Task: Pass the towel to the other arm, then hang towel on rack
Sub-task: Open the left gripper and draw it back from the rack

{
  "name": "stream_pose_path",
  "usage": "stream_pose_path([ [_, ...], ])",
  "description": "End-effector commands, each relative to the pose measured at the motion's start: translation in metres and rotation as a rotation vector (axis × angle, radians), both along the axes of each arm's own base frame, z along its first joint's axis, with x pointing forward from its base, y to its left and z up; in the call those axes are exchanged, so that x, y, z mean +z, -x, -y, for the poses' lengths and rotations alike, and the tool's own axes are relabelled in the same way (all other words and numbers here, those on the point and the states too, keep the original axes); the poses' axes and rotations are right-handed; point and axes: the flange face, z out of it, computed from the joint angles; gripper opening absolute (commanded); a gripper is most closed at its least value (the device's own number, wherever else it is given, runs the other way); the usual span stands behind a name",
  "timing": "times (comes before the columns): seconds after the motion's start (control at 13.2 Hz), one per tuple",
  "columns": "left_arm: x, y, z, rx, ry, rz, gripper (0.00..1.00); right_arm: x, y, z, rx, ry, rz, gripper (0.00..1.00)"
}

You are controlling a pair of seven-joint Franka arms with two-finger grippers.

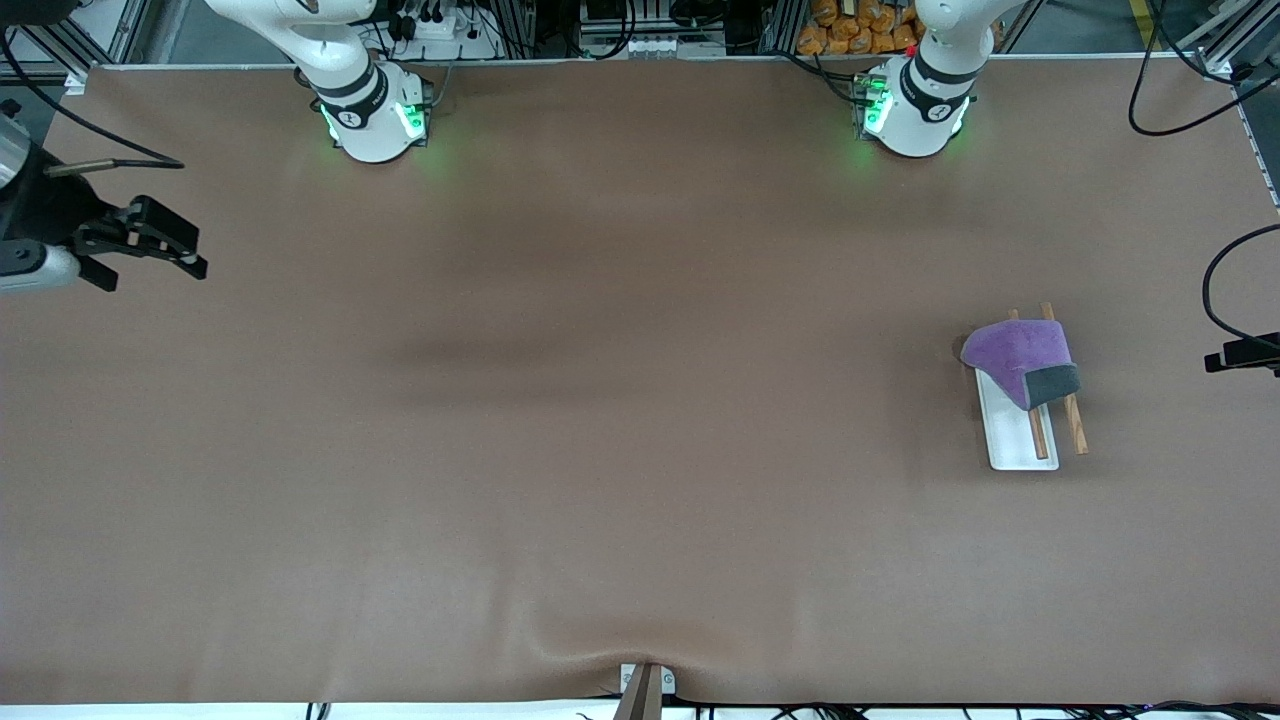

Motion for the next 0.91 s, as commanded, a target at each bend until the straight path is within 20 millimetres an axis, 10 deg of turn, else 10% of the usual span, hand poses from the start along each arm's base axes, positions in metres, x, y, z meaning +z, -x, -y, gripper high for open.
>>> stream_pose_path([
  [0.0,0.042,0.005,0.041,0.013,-0.032,0.039,1.0,0.008,-0.003,0.002,-0.001,0.008,0.015,1.0],
  [0.83,0.135,0.033,0.195,0.013,-0.107,0.105,1.0,0.008,-0.003,0.007,-0.007,0.022,0.016,1.0],
])
